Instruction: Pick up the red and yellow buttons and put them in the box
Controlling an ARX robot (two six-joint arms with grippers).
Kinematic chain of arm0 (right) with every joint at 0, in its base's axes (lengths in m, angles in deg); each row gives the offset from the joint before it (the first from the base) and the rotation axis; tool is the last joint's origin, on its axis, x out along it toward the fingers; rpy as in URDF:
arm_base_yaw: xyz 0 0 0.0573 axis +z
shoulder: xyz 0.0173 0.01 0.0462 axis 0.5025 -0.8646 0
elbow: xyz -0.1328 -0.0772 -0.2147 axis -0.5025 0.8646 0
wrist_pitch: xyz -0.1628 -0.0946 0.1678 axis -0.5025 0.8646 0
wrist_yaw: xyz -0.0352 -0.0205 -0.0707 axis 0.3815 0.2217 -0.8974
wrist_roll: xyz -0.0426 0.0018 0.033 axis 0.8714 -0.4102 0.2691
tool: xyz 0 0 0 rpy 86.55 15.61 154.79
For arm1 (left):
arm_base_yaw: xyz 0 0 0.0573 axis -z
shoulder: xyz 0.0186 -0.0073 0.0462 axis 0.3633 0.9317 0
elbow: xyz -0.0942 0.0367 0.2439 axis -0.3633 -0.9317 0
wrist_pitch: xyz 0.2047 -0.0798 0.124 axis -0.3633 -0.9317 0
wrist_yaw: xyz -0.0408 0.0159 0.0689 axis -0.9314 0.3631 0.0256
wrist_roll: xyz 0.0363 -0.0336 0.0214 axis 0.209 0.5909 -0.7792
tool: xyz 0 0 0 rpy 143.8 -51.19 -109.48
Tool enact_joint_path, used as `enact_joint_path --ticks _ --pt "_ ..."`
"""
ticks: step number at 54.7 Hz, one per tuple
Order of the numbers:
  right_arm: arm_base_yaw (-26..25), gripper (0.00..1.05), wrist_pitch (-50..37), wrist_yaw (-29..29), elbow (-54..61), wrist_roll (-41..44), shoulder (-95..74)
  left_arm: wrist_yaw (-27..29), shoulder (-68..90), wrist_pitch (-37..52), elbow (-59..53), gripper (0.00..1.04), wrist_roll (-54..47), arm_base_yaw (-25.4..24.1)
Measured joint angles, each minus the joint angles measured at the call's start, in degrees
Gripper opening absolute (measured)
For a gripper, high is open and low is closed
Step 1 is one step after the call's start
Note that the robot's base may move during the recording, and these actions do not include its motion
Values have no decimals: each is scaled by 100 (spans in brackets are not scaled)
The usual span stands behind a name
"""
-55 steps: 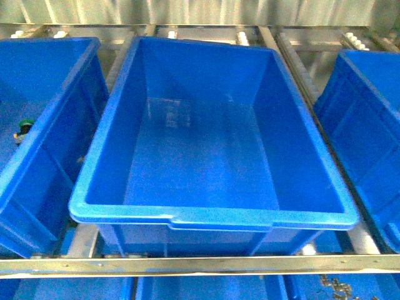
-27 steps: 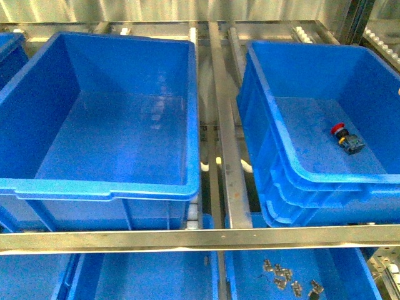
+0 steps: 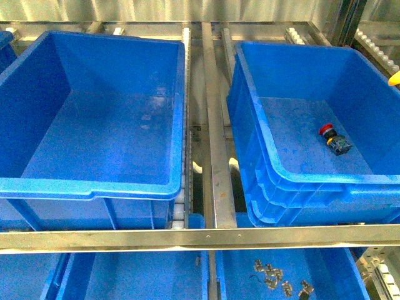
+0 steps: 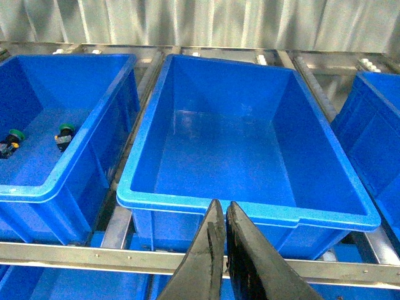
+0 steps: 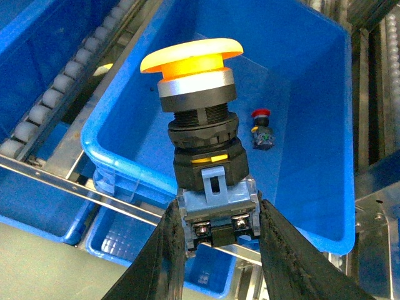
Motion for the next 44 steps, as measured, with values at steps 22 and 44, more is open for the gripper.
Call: enact_joint_path --ticks 22,44 --pt "-98 26 57 129 -2 9 -4 0 0 0 0 4 4 0" --pt "-767 26 -1001 461 -577 -1016 -1836 0 0 0 0 93 2 0"
